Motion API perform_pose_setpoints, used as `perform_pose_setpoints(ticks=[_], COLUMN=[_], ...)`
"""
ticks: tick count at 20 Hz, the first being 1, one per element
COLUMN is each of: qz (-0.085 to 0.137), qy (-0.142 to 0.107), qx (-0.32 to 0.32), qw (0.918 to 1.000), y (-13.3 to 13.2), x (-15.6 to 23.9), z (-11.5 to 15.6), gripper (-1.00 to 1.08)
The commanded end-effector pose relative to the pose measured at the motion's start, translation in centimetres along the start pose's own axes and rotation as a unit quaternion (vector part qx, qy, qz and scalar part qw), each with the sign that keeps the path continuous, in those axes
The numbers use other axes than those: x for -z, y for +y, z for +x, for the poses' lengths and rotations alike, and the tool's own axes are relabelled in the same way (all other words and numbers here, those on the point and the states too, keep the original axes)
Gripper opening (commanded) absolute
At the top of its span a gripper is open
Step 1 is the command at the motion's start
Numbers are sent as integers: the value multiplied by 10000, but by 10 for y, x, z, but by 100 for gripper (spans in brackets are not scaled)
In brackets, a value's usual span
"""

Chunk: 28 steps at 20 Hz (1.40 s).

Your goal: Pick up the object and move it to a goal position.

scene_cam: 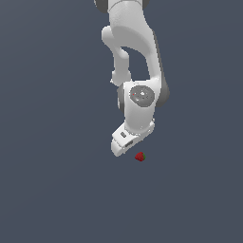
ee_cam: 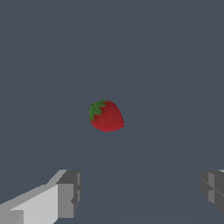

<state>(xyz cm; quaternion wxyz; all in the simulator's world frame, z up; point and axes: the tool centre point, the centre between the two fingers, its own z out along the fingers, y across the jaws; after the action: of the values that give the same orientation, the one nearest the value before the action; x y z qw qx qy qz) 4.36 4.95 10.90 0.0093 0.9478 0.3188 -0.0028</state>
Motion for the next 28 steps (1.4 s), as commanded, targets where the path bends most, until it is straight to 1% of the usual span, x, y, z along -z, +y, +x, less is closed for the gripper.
perform_pose_setpoints(ticks=[1, 7, 13, 17, 22, 28], qz=[12, 42, 61, 67, 68, 68], qy=[9, 37, 61, 69, 67, 68], qx=[438, 1234, 1702, 1839, 1830, 1844], qw=[9990, 9923, 9854, 9829, 9831, 9828], y=[-6, -18, -26, -28, -28, -29], x=[-8, -23, -32, -35, -37, -59], z=[10, 27, 38, 41, 40, 40], gripper=[100, 100, 100, 100, 100, 100])
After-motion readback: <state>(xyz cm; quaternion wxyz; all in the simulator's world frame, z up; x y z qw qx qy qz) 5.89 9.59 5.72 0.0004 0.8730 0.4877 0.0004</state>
